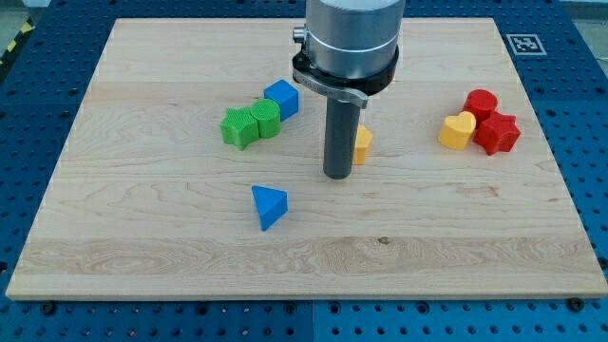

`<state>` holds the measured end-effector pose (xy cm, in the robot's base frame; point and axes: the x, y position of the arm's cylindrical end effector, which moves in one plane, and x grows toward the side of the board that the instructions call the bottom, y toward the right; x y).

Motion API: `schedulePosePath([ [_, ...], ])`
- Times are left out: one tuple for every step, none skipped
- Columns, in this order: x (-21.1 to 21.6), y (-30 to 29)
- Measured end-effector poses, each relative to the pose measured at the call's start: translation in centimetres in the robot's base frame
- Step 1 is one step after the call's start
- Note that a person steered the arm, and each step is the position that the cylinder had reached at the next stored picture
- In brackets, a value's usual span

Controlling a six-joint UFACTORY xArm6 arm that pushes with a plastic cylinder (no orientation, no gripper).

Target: Push the yellow hexagon close to the red circle

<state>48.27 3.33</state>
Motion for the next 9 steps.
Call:
schedulePosePath([
  [-1.3,-0.2],
  [-1.6,-0.2],
  [-1.8,-0.2],
  [-1.7,1.4],
  [-1.5,2.1],
  [-3.8,2.1],
  [-5.3,2.1],
  [-5.4,2.1],
  [-5.4,4.9],
])
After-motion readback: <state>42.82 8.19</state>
